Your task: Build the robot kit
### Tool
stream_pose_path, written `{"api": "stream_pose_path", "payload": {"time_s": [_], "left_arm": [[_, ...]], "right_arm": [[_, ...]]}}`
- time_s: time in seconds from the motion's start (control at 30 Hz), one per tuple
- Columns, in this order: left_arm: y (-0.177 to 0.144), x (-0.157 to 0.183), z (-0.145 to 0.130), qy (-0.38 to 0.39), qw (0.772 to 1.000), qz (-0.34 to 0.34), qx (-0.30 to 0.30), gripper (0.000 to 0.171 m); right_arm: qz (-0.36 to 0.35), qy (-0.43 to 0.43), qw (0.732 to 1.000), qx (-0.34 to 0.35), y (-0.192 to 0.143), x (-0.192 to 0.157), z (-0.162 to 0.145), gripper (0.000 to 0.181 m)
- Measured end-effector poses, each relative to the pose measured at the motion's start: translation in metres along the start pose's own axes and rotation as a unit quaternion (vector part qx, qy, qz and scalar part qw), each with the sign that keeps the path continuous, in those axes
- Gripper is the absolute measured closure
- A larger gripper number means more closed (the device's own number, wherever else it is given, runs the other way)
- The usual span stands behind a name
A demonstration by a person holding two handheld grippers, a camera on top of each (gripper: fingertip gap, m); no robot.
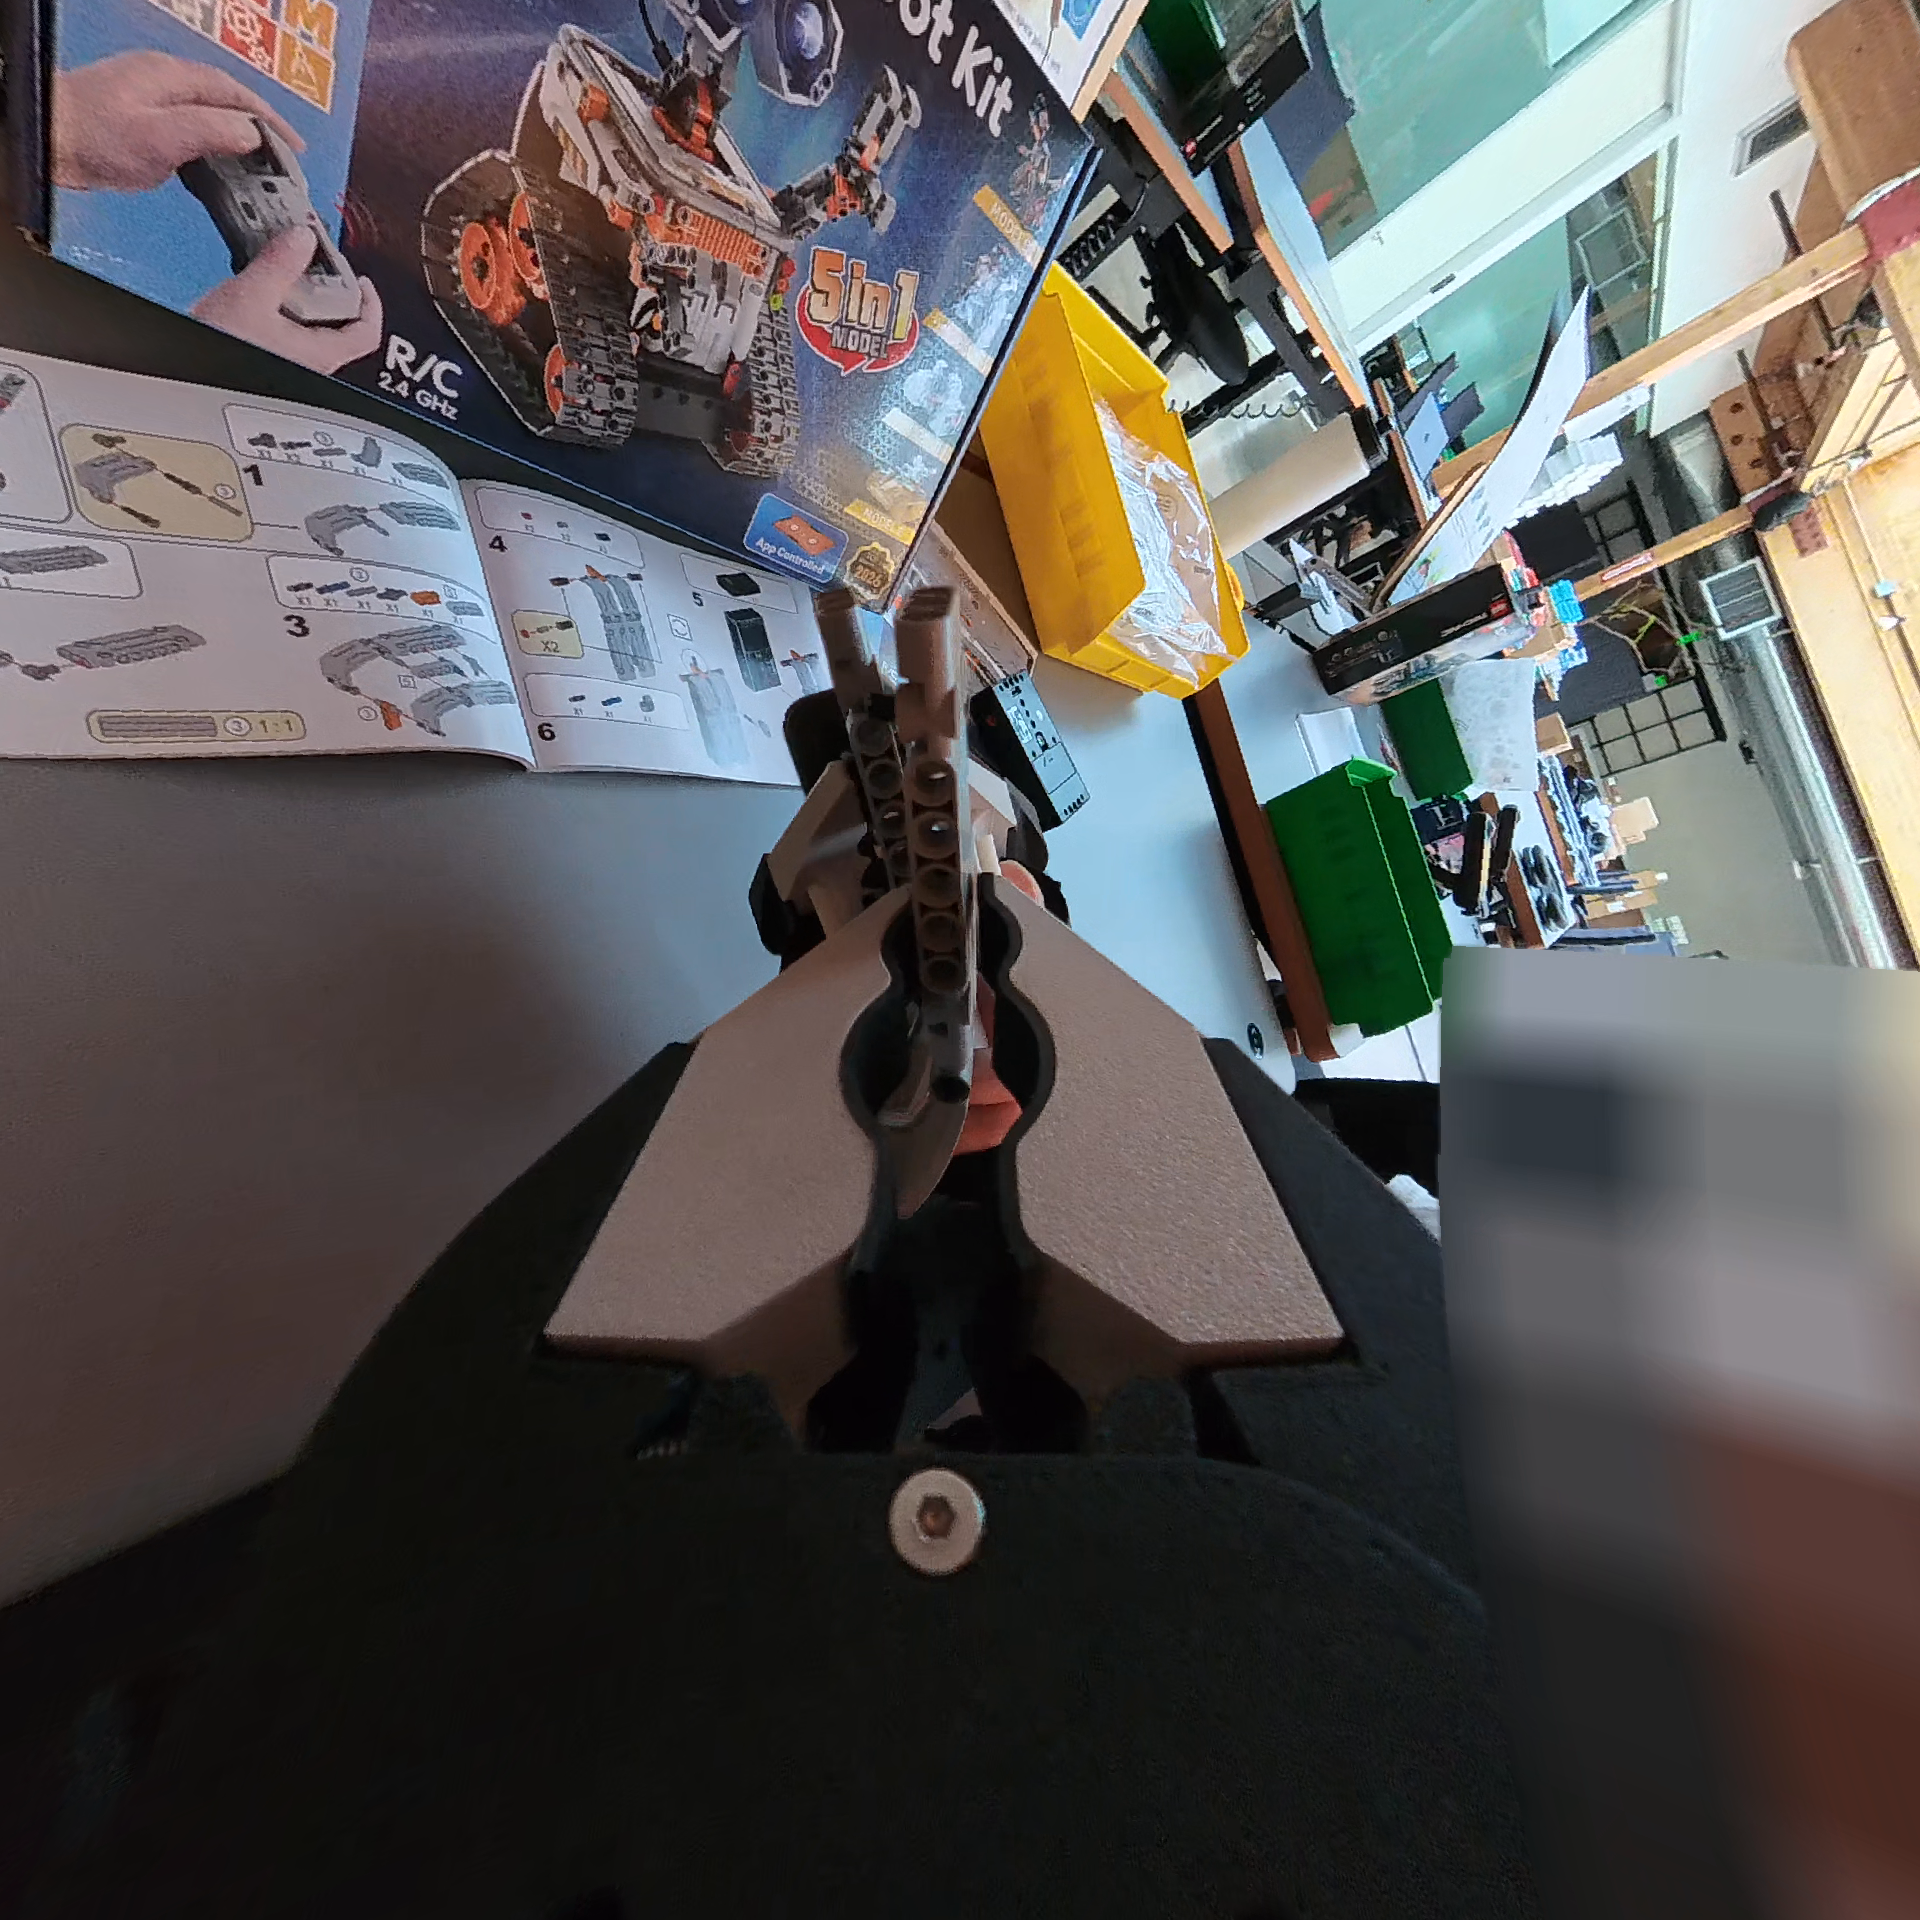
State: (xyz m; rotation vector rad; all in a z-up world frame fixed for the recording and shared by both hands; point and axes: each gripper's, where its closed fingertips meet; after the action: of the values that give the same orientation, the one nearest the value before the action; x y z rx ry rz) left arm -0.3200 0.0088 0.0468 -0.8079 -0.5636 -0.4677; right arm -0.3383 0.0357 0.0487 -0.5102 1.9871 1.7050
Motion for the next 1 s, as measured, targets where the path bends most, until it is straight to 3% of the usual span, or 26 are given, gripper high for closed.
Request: {"api": "stream_pose_path", "payload": {"time_s": [0.4, 0.77, 0.9, 1.0], "left_arm": [[-0.005, -0.016, 0.009, -0.009, 0.999, 0.028, 0.037, 0.161], [-0.008, -0.016, 0.022, -0.016, 0.997, 0.011, 0.079, 0.154], [-0.011, -0.008, 0.027, -0.017, 0.995, -0.013, 0.095, 0.167], [-0.013, -0.008, 0.029, -0.019, 0.995, -0.014, 0.101, 0.162]], "right_arm": [[-0.011, 0.038, 0.999, 0.009, -0.006, 0.015, -0.008, 0.177], [0.0, 0.042, 0.999, 0.005, -0.002, 0.011, -0.01, 0.177], [0.004, 0.048, 0.999, 0.008, -0.003, 0.011, -0.01, 0.177], [0.011, 0.055, 0.998, 0.006, -0.002, 0.011, -0.011, 0.177]]}}
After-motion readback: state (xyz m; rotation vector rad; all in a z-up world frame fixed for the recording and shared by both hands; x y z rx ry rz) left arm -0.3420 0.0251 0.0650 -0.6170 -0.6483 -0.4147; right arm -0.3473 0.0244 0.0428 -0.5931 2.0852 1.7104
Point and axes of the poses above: each gripper's, where its closed fingertips meet, y out along the fingers, z out of its top, x = y × z across the jaws, and after that the axes turned 13 degrees about z, right-handed
